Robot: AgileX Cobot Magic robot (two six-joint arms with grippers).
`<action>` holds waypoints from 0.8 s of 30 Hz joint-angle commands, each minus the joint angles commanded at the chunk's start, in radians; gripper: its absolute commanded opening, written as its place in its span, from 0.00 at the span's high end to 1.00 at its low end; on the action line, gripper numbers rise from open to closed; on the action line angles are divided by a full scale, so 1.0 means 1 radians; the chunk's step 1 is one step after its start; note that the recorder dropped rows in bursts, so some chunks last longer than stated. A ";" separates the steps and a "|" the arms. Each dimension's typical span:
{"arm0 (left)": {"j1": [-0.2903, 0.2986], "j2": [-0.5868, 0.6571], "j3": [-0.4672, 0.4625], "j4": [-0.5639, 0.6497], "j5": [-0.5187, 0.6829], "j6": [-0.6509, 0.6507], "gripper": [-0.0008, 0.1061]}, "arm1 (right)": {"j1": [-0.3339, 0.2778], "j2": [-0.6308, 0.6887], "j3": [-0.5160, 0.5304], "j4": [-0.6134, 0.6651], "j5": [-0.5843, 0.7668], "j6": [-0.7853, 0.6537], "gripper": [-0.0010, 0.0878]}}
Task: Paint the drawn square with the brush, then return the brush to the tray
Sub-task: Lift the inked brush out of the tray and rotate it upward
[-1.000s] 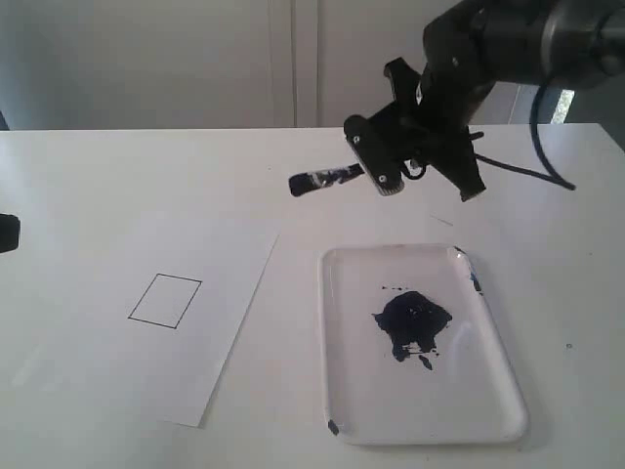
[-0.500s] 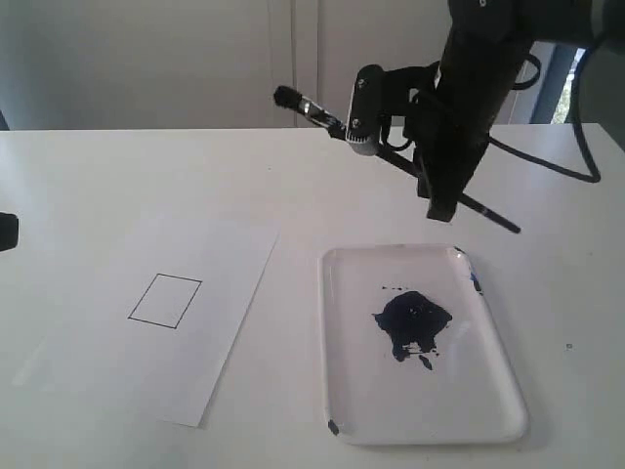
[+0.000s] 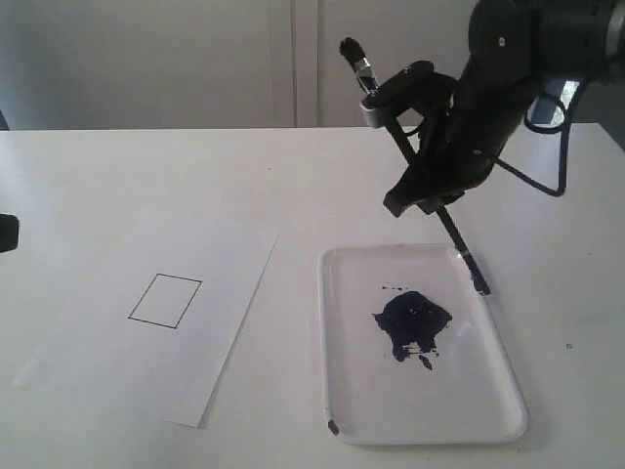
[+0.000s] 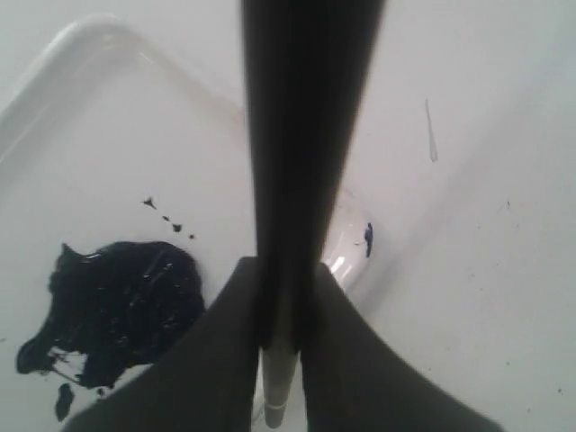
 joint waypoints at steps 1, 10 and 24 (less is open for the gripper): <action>0.000 0.000 0.000 0.000 0.000 0.000 0.99 | -0.012 0.000 0.009 -0.012 0.004 0.019 0.99; 0.000 0.000 0.000 0.000 0.001 0.000 0.99 | -0.052 -0.005 0.138 -0.015 -0.269 0.057 0.99; 0.000 0.000 0.000 -0.003 0.004 0.000 0.99 | -0.054 -0.001 0.315 -0.011 -0.700 0.085 0.99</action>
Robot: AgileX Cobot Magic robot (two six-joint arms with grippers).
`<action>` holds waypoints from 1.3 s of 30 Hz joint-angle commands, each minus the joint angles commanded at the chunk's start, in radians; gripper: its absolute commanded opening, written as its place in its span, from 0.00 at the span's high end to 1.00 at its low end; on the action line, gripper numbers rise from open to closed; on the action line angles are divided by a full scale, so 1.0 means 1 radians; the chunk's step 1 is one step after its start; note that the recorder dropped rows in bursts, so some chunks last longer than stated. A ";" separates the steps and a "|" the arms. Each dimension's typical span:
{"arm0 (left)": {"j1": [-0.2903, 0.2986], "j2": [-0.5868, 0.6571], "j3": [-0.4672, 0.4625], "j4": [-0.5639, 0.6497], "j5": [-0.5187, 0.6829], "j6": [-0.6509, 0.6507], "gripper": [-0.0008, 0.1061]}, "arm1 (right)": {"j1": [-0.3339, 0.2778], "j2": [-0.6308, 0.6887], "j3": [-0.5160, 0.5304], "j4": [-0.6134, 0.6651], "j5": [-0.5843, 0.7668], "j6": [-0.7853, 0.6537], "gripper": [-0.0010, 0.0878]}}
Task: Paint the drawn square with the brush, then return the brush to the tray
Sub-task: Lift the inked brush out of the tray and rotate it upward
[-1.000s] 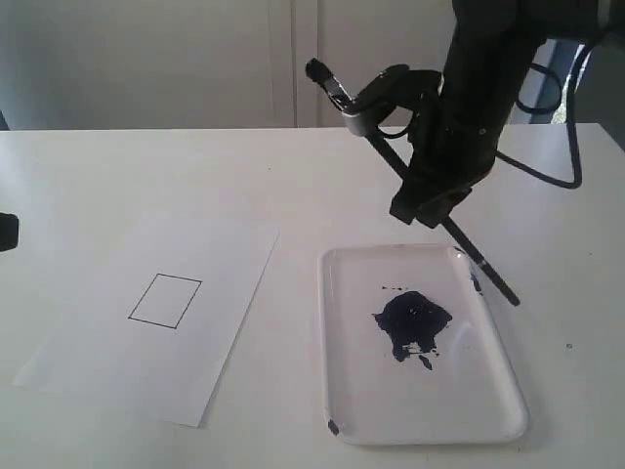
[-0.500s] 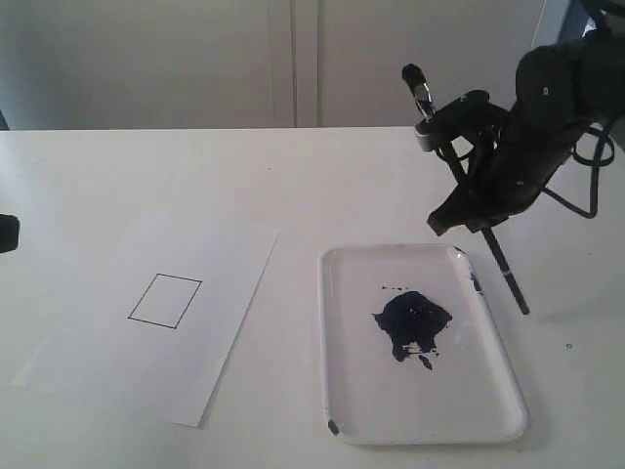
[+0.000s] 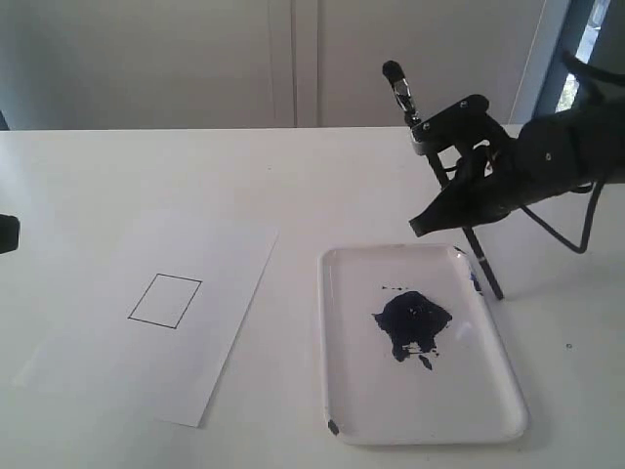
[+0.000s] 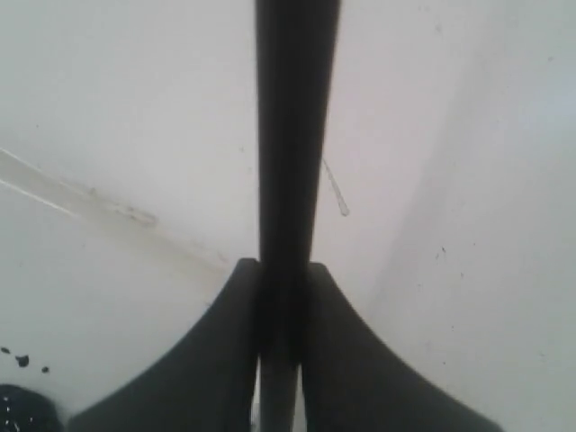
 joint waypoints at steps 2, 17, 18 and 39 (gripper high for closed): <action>0.000 0.000 0.000 0.000 0.002 0.000 0.99 | 0.000 0.013 0.012 0.000 -0.047 0.013 0.99; 0.000 0.000 0.000 0.000 0.004 0.000 0.99 | -0.001 0.119 0.047 0.003 -0.310 0.011 0.99; 0.000 0.000 0.000 0.000 0.004 0.000 0.99 | -0.001 0.118 0.047 0.003 -0.310 0.011 0.99; 0.000 0.031 0.000 0.004 -0.051 0.023 0.99 | 0.056 -0.237 -0.080 0.175 0.326 -0.250 0.99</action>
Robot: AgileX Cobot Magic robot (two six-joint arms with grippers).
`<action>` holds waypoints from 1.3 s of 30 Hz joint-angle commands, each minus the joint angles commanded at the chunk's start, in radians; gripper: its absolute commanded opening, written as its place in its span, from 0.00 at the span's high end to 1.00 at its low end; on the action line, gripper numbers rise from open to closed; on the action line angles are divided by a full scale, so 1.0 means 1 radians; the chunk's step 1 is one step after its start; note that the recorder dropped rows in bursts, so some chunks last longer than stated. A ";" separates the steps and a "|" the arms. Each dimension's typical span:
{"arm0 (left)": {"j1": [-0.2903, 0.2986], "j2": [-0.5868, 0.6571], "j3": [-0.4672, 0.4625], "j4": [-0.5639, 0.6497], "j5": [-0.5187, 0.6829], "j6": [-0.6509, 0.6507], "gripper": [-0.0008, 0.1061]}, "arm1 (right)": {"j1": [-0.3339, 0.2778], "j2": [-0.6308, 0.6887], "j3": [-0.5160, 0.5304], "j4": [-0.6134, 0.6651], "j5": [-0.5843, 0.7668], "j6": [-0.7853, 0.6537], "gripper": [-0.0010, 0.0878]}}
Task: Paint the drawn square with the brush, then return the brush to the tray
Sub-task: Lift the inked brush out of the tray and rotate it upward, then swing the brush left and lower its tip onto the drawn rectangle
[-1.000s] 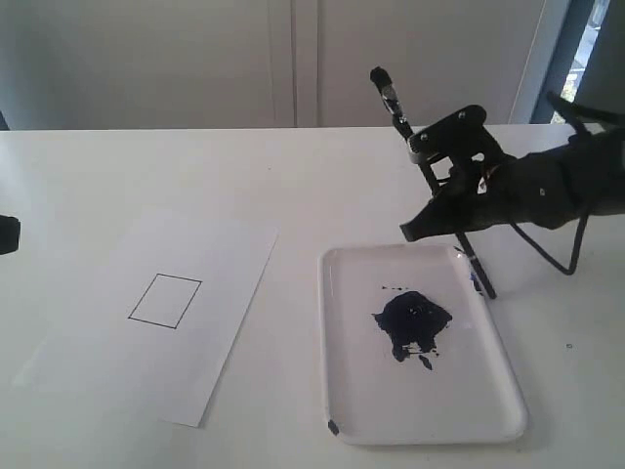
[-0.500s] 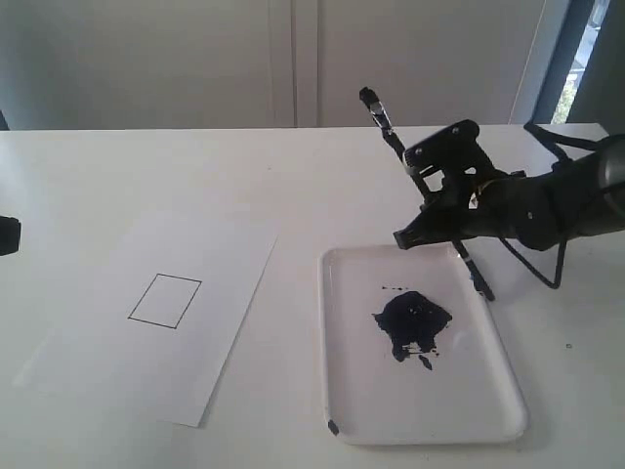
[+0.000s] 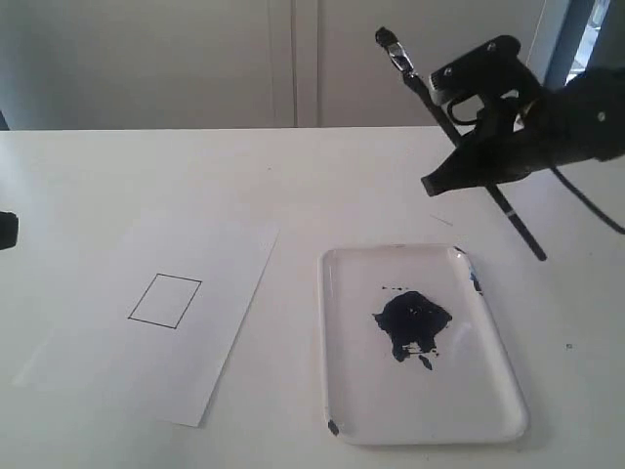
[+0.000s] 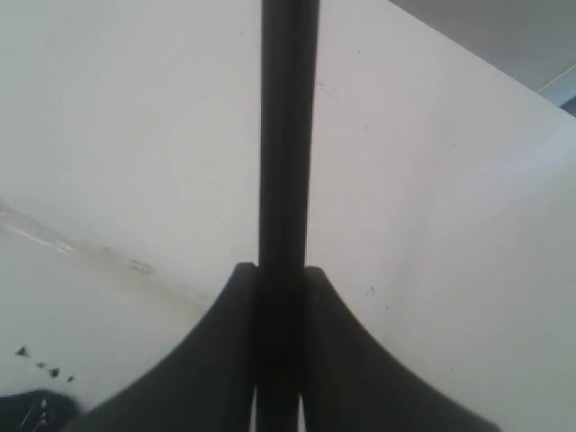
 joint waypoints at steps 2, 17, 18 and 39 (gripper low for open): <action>0.000 0.024 0.000 0.014 -0.005 0.002 0.99 | 0.032 -0.005 -0.032 0.149 0.087 -0.155 0.99; -0.007 0.179 0.000 0.083 -0.050 0.000 0.99 | 0.220 0.010 -0.154 0.328 0.490 -0.253 0.99; -0.017 0.188 0.000 0.087 -0.059 0.000 0.99 | 0.233 0.014 -0.155 0.316 0.501 -0.232 0.99; -0.127 0.469 0.000 0.261 -0.253 -0.091 0.96 | 0.471 0.228 -0.242 0.097 0.559 -0.071 0.99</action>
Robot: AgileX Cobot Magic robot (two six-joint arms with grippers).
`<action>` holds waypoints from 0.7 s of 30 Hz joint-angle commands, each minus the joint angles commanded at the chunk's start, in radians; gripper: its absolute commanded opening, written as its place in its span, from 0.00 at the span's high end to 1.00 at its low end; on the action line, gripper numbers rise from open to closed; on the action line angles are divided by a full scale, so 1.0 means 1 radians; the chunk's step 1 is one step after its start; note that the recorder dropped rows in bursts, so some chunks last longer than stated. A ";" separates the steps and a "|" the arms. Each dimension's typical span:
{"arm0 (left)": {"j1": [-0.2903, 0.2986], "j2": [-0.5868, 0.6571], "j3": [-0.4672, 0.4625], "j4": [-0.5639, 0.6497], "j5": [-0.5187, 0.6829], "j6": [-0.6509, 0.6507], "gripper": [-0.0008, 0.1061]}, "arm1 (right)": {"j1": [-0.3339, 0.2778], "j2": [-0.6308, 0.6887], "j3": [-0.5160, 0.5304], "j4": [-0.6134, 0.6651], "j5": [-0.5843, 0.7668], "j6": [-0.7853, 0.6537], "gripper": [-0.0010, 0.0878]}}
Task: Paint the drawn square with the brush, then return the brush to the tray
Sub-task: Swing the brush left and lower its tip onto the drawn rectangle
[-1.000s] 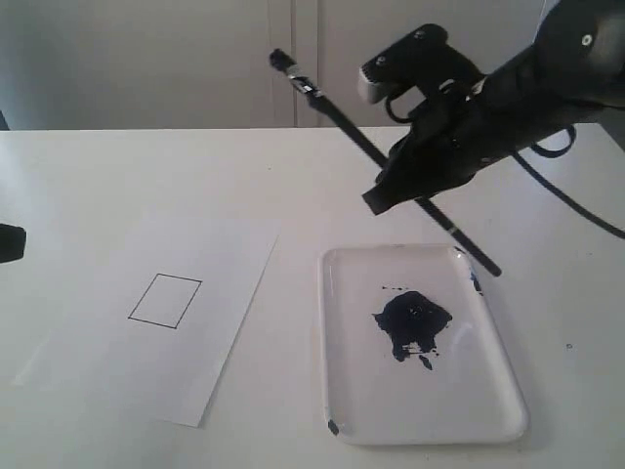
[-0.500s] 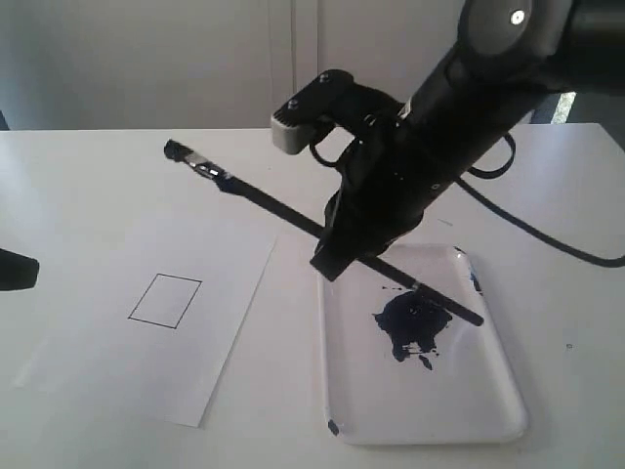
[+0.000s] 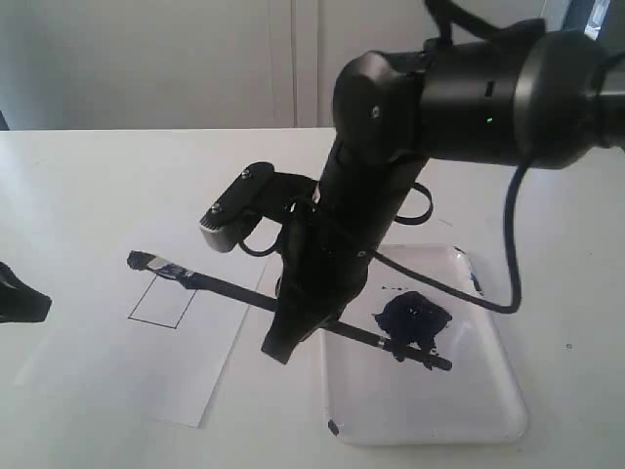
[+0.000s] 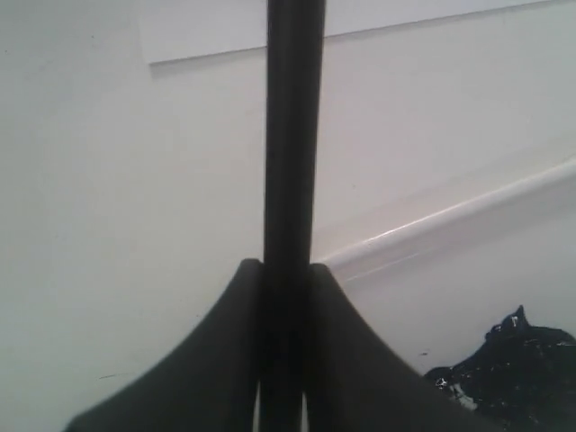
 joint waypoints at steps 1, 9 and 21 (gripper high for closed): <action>0.000 0.016 0.000 0.000 -0.005 0.000 0.93 | 0.005 0.009 -0.010 -0.005 0.005 0.002 0.99; -0.004 0.116 0.000 -0.028 -0.044 0.023 0.63 | 0.012 0.063 -0.055 -0.062 0.034 0.043 0.99; -0.131 0.127 0.000 0.047 -0.172 0.079 0.63 | 0.012 0.146 -0.119 -0.089 0.030 0.047 0.99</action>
